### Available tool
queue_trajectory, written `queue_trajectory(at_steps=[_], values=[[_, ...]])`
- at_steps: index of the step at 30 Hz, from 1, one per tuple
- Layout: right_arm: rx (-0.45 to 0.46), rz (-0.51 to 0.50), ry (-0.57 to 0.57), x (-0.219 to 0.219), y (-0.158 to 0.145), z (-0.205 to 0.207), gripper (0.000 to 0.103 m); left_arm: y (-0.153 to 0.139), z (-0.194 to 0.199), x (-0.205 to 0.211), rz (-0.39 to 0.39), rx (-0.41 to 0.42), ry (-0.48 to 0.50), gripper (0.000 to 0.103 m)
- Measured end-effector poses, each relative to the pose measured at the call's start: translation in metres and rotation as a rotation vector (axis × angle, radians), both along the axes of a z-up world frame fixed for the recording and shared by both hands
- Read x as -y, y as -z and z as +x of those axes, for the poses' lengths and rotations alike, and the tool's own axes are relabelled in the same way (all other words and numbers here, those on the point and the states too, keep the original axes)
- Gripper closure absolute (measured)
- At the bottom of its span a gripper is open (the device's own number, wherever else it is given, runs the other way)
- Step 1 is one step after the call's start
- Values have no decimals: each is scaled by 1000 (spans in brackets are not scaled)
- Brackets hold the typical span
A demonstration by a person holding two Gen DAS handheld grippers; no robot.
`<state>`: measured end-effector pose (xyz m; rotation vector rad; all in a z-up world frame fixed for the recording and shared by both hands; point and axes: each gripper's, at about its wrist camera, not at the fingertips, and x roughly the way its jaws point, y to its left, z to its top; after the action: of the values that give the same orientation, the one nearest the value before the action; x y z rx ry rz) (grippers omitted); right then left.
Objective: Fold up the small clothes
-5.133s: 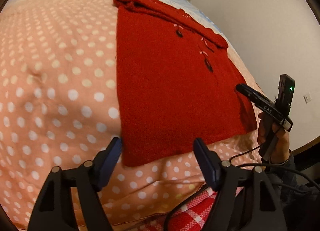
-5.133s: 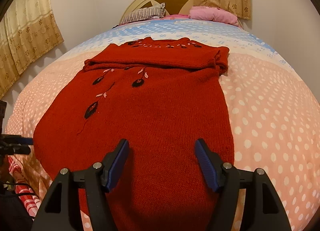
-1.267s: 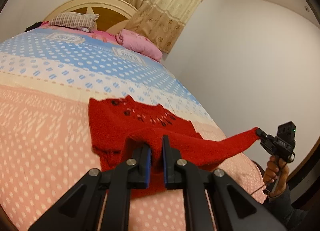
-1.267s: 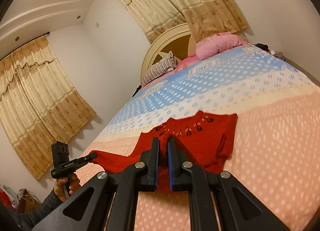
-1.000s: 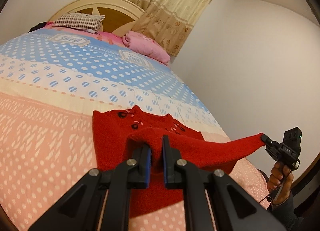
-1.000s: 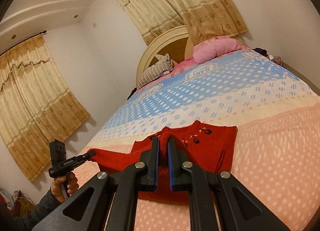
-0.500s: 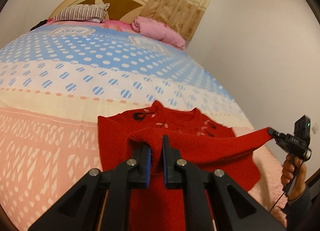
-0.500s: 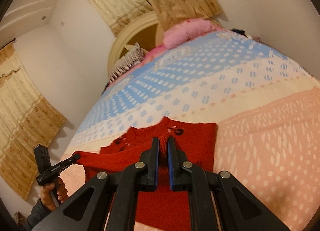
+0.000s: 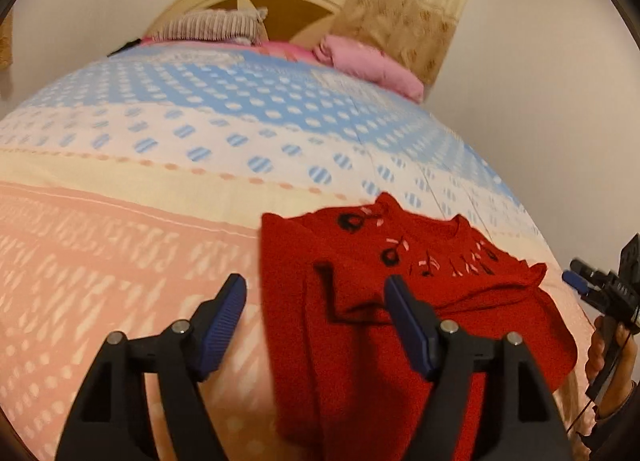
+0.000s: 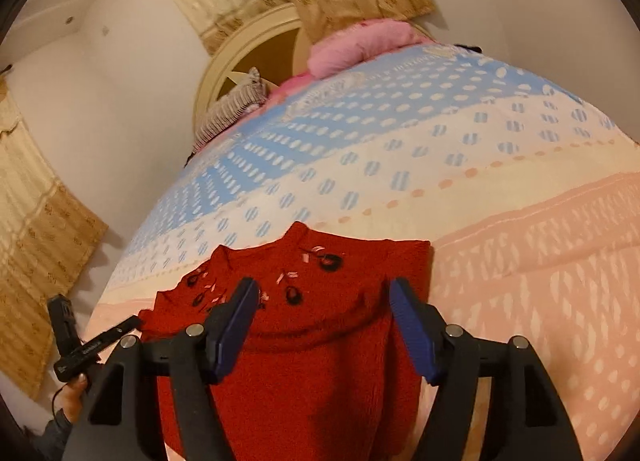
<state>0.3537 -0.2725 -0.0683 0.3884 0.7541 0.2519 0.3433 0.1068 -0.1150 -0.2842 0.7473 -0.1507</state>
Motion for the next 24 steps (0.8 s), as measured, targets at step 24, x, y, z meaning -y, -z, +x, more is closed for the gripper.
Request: queue_trajectory(at_steps=[24], values=[[-157,-35,-66,-77,20,61,34,34,-3,-7,22,-54,-58,7]])
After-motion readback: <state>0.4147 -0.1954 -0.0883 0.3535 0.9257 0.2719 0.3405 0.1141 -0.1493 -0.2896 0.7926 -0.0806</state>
